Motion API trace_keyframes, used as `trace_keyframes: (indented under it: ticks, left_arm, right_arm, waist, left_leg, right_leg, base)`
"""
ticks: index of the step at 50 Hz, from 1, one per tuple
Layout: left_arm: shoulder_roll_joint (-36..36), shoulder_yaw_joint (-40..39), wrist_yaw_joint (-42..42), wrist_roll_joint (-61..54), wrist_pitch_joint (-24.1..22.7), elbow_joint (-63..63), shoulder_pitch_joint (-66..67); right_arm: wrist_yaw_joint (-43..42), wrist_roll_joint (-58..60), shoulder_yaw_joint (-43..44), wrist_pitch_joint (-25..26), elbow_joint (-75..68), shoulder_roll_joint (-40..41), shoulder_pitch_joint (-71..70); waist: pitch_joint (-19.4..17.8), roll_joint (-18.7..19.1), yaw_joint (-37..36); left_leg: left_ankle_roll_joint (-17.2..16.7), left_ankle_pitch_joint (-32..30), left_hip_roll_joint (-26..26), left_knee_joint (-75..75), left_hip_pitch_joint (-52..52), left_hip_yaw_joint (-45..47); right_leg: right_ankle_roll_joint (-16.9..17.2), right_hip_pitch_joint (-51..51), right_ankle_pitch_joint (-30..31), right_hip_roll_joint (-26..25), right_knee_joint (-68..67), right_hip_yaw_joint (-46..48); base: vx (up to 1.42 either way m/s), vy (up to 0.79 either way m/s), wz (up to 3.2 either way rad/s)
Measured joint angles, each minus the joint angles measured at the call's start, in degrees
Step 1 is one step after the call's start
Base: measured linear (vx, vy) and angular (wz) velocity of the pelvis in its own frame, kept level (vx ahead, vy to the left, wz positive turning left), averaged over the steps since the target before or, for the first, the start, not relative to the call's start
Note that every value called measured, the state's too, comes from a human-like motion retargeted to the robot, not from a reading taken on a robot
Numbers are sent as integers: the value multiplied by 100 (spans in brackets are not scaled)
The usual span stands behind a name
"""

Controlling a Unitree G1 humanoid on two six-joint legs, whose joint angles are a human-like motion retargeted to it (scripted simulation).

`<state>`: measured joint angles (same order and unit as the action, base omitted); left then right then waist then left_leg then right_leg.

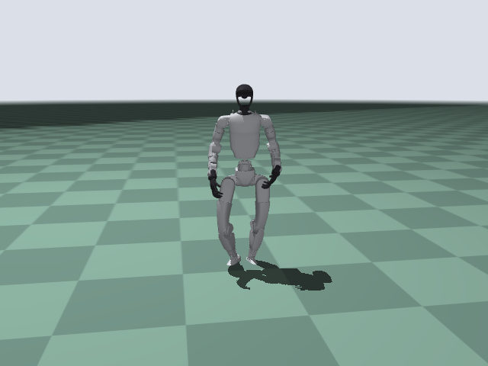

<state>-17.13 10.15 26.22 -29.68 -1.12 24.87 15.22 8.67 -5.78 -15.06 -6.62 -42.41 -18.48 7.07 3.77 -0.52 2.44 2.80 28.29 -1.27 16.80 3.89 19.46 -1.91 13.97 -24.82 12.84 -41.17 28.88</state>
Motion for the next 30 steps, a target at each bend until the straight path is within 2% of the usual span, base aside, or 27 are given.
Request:
trace_keyframes:
  ticks: [7, 16, 19, 22, 25, 30]
  left_arm:
    - [-6, 73, 117, 162, 117, 288, 10]
    - [0, 123, 34, 380, 203, 597, -51]
    - [53, 145, 5, 318, 217, 653, -1]
    - [125, 158, 28, 138, 235, 626, 121]
    - [189, 133, 128, -169, 273, 479, 290]
    - [250, 97, 380, -728, 329, 50, 701]
  right_arm:
    - [40, -167, -49, 123, -293, 42, -27]
    - [-83, -259, -68, 233, -661, 71, -197]
    - [-115, -284, -40, 277, -797, 99, -281]
    - [-123, -323, -2, 323, -936, 136, -375]
    - [-99, -338, 35, 368, -1046, 146, -489]
    - [-118, -236, 133, 378, -1106, 92, -767]
  waist:
    - [-60, -238, 128]
    - [-98, -445, 304]
    - [-128, -535, 382]
    - [-149, -672, 448]
    - [-139, -813, 340]
    - [-92, -1147, -51]
  left_leg:
    - [37, -686, -536, -898, -396, -646]
    - [37, -1326, -891, -1793, -782, -1214]
    - [28, -1453, -1007, -1884, -813, -1368]
    - [34, -1524, -1179, -1887, -784, -1497]
    - [92, -1502, -1343, -1902, -749, -1429]
    - [317, -1399, -1743, -1961, -668, -1128]
  right_leg:
    - [46, 187, 228, 253, -480, -816]
    - [120, 458, 484, 349, -976, -1462]
    - [369, 624, 451, 256, -1119, -1878]
    - [738, 843, 21, 68, -1316, -2497]
    - [741, 879, -37, 400, -1921, -2357]
    - [796, 494, 351, 1161, -3127, -1926]
  base:
    - [-7, 6, 100]
    - [-7, 5, 65]
    - [-10, 4, 62]
    - [-9, 6, 52]
    - [-6, 9, -12]
    - [-7, 11, -57]
